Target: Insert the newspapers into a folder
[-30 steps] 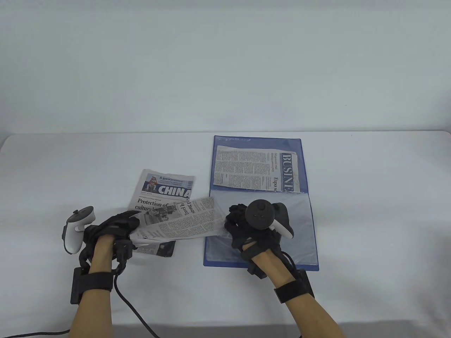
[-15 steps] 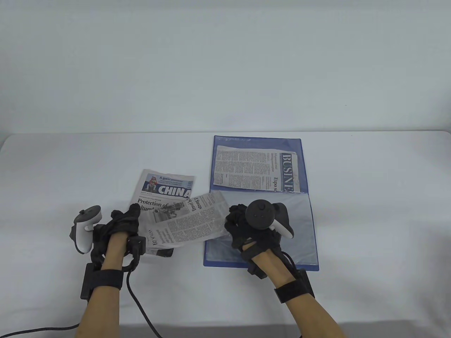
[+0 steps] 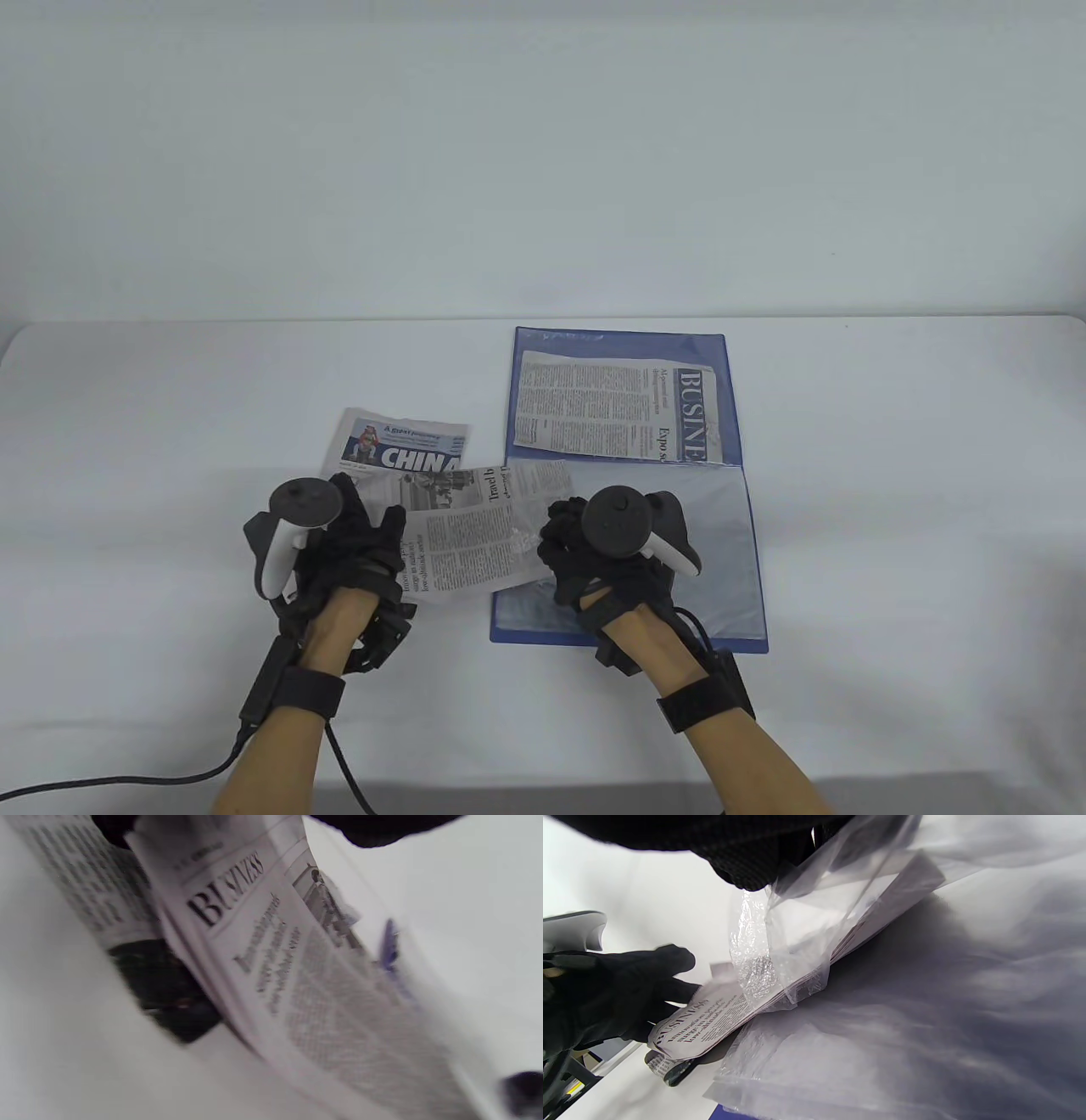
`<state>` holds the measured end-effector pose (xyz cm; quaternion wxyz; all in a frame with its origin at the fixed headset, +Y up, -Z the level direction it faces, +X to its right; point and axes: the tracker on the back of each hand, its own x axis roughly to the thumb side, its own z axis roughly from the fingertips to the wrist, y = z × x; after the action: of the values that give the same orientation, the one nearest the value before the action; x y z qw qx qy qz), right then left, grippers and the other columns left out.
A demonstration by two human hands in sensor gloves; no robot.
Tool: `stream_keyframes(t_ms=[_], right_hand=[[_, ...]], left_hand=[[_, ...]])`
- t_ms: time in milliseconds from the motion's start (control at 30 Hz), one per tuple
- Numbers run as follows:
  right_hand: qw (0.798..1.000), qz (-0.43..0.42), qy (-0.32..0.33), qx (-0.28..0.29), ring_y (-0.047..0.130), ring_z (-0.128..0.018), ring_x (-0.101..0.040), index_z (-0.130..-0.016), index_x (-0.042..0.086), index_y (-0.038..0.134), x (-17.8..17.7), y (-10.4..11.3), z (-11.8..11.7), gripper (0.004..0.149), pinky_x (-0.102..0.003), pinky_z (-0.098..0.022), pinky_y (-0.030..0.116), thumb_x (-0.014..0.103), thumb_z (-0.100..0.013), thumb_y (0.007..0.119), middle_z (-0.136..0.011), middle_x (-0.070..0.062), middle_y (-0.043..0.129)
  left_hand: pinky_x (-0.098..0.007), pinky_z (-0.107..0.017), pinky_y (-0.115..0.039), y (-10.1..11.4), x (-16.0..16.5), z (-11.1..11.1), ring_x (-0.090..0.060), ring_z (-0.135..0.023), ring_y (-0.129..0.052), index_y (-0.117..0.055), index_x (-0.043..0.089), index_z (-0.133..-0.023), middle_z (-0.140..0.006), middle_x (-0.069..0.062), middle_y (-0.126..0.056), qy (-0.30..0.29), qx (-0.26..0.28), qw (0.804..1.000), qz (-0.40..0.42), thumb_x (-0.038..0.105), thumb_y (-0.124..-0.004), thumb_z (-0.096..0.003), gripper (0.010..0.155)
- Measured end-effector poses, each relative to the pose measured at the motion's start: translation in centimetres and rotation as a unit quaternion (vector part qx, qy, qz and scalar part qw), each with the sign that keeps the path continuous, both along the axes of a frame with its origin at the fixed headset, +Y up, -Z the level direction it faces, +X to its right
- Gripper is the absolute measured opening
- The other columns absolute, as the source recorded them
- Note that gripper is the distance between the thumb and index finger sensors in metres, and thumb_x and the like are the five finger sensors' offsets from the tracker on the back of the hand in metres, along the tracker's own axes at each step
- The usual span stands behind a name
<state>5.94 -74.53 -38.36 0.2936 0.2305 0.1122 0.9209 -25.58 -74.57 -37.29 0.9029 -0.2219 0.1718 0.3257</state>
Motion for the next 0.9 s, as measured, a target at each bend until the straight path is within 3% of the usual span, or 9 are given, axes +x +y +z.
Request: stream_keyframes(t_ms=[67, 167, 267, 433, 533, 633, 733, 900], right_hand=[[1.0, 0.0, 0.001, -0.001, 0.047, -0.096, -0.052, -0.086, 0.004, 0.073, 0.0, 0.0, 0.0, 0.037, -0.075, -0.063, 0.034, 0.027, -0.057, 0.075, -0.104, -0.026, 0.051], [1.0, -0.001, 0.001, -0.001, 0.047, -0.096, -0.052, -0.086, 0.004, 0.073, 0.0, 0.0, 0.0, 0.037, -0.075, -0.063, 0.034, 0.027, -0.057, 0.075, -0.104, -0.026, 0.051], [1.0, -0.001, 0.001, -0.002, 0.047, -0.096, -0.052, -0.086, 0.004, 0.073, 0.0, 0.0, 0.0, 0.037, -0.075, -0.063, 0.034, 0.027, -0.057, 0.075, -0.104, -0.026, 0.051], [1.0, 0.001, 0.003, -0.001, 0.047, -0.096, -0.052, -0.086, 0.004, 0.073, -0.1, 0.0, 0.1, 0.037, -0.075, -0.063, 0.034, 0.027, -0.057, 0.075, -0.104, -0.026, 0.051], [1.0, 0.001, 0.003, -0.001, 0.047, -0.096, -0.052, -0.086, 0.004, 0.073, -0.1, 0.0, 0.1, 0.037, -0.075, -0.063, 0.034, 0.027, -0.057, 0.075, -0.104, -0.026, 0.051], [1.0, -0.004, 0.002, -0.001, 0.047, -0.096, -0.052, -0.086, 0.004, 0.073, 0.0, 0.2, 0.0, 0.037, -0.075, -0.063, 0.034, 0.027, -0.057, 0.075, -0.104, -0.026, 0.051], [1.0, -0.012, -0.003, 0.0, 0.047, -0.096, -0.052, -0.086, 0.004, 0.073, 0.1, 0.5, 0.0, 0.037, -0.075, -0.063, 0.034, 0.027, -0.057, 0.075, -0.104, -0.026, 0.051], [1.0, -0.018, -0.005, 0.002, 0.047, -0.096, -0.051, -0.086, 0.004, 0.073, 0.1, 0.6, -0.1, 0.037, -0.075, -0.063, 0.034, 0.027, -0.057, 0.075, -0.104, -0.026, 0.051]], left_hand=[[-0.057, -0.075, -0.058, 0.4, 1.0, 0.3, -0.043, -0.1, -0.062, 0.018, 0.028, -0.105, -0.122, -0.02, -0.02, 0.015, -0.033, 0.998, -0.043, 0.056, -0.054, -0.0581, 0.09], [-0.056, -0.073, -0.062, 0.5, 1.9, 0.8, -0.04, -0.098, -0.065, 0.013, 0.025, -0.108, -0.121, -0.022, -0.024, 0.023, -0.085, 0.996, -0.022, 0.056, -0.054, -0.0584, 0.089], [-0.059, -0.077, -0.056, 0.6, 2.4, 1.0, -0.044, -0.103, -0.057, 0.013, 0.024, -0.108, -0.12, -0.024, -0.017, 0.021, -0.059, 0.998, 0.003, 0.056, -0.054, -0.0585, 0.089], [-0.061, -0.086, -0.04, 0.1, 3.4, 0.5, -0.044, -0.115, -0.033, 0.014, 0.03, -0.108, -0.12, -0.02, -0.004, -0.042, 0.023, 0.996, 0.074, 0.055, -0.054, -0.0583, 0.087], [-0.06, -0.09, -0.035, -0.3, 4.0, 0.4, -0.04, -0.118, -0.027, 0.012, 0.033, -0.109, -0.122, -0.013, -0.004, -0.067, 0.056, 0.988, 0.126, 0.054, -0.054, -0.0582, 0.085], [-0.062, -0.089, -0.035, -0.8, 4.6, 0.2, -0.041, -0.118, -0.027, 0.009, 0.033, -0.111, -0.122, -0.014, -0.004, -0.08, 0.075, 0.972, 0.206, 0.054, -0.054, -0.0585, 0.085], [-0.063, -0.087, -0.033, -1.7, 5.3, 0.2, -0.044, -0.117, -0.023, 0.009, 0.031, -0.111, -0.12, -0.016, 0.0, -0.083, 0.083, 0.939, 0.324, 0.053, -0.054, -0.0591, 0.085], [-0.064, -0.086, -0.031, -2.9, 6.6, 0.1, -0.046, -0.116, -0.021, 0.008, 0.03, -0.112, -0.12, -0.017, 0.001, -0.099, 0.077, 0.902, 0.414, 0.052, -0.054, -0.0596, 0.083]])
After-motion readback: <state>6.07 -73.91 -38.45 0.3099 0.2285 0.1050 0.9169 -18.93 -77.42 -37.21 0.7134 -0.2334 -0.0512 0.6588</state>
